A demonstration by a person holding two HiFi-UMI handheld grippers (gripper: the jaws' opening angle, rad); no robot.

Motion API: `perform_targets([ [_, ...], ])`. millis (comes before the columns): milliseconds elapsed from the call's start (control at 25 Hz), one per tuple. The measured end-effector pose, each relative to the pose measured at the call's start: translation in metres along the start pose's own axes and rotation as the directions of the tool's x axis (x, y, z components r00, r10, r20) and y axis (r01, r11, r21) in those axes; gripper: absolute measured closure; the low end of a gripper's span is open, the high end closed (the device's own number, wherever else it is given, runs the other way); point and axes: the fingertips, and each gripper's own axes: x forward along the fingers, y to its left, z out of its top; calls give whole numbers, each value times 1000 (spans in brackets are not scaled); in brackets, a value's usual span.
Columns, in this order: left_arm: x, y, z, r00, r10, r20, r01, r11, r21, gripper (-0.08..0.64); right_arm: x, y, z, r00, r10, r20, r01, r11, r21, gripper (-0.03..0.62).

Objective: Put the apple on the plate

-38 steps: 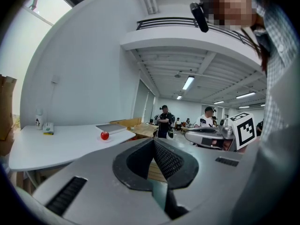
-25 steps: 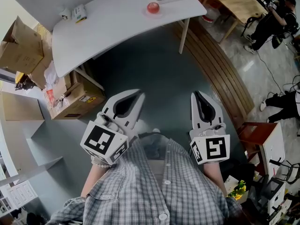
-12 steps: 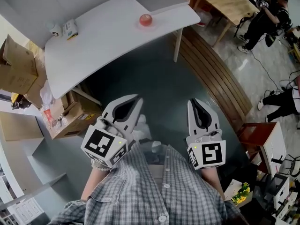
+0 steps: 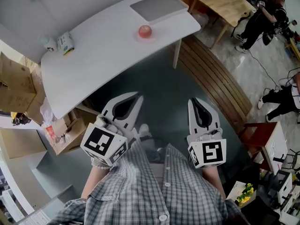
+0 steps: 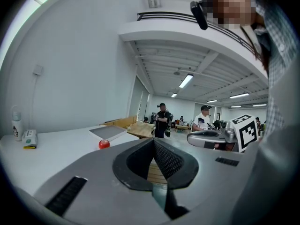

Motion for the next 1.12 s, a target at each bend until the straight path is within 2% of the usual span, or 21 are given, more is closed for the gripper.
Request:
perform_targets([
  [600, 39, 89, 24, 998, -61, 30, 60, 998, 11, 551, 90, -1, 25, 997, -76, 21, 77, 996, -34, 561],
  [1120, 37, 117, 23, 998, -46, 31, 46, 999, 3, 551, 110, -6, 26, 994, -106, 21, 107, 993, -42, 561],
])
